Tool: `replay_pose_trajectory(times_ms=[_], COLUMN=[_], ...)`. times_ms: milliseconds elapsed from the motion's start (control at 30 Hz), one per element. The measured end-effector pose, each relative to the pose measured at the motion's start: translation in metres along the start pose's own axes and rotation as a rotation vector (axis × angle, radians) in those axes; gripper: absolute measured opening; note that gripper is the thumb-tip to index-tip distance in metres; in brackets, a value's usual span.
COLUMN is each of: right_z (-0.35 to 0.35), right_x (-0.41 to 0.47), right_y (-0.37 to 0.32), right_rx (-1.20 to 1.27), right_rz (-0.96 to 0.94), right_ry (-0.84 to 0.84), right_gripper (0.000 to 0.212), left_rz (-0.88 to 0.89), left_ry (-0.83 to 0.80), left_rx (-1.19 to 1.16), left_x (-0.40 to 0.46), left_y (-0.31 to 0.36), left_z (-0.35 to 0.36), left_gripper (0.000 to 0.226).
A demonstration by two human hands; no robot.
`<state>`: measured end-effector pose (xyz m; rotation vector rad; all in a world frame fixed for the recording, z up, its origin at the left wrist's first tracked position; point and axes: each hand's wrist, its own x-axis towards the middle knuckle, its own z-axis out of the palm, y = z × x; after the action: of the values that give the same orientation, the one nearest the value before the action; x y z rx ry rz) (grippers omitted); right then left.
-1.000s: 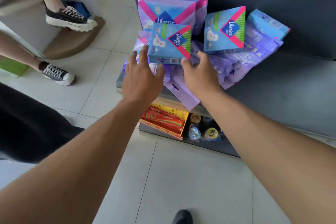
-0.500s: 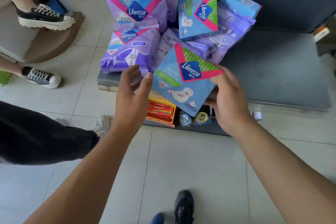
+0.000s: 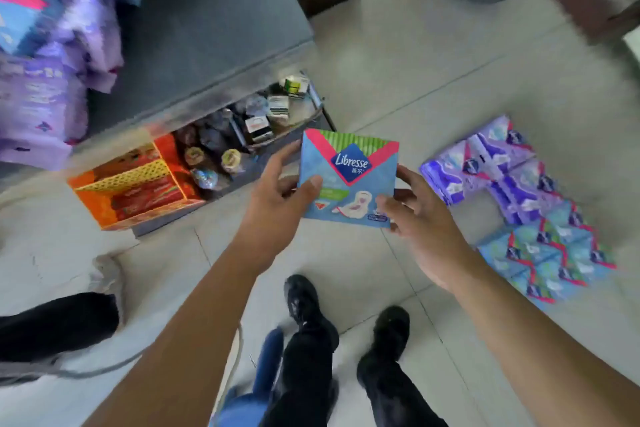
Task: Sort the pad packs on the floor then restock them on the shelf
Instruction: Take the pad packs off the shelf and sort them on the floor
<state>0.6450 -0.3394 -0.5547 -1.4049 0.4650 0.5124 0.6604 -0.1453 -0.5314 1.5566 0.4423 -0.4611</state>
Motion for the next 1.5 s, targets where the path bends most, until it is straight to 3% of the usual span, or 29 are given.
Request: replay_pose_trajectory(times_ms=[333,633,833,1033,1300,1500], right_z=[-0.188,-0.254,-0.292,-0.322,-0.357,-0.373], right_x=[-0.096,-0.111,-0.084,-0.036,0.053,0.085], right_y=[0.082,0.159,0.22,0.313,0.449,0.495], right_rx=[0.268,0.422,0.43,0.355,0.318,0.273], right_rz=[0.175,0.376,0.53,0.603,0.627,0.612], right_ry=[0.381,0.636,0.762,0.764,0.773,0.757], right_gripper=[0.04,0.034,0.035,0.037,0.038,0.039], left_rz=[-0.12,-0.168,-0.18,-0.225,-0.148,-0.166], left_ry=[-0.379,-0.637,-0.762,-0.749,-0.702,-0.703], left_rx=[0.412,0.692,0.894,1.043,1.212,1.243], left_x=[0.001,0.029,0.068,0.107,0.167,0.188], left_y=[-0.048,-0.108,-0.183,-0.272,-0.41,-0.462], left_z=[0.215,0.322,0.373,0.402,0.434,0.445], left_gripper=[0.048,0.043,0.042,0.045,0.041,0.045])
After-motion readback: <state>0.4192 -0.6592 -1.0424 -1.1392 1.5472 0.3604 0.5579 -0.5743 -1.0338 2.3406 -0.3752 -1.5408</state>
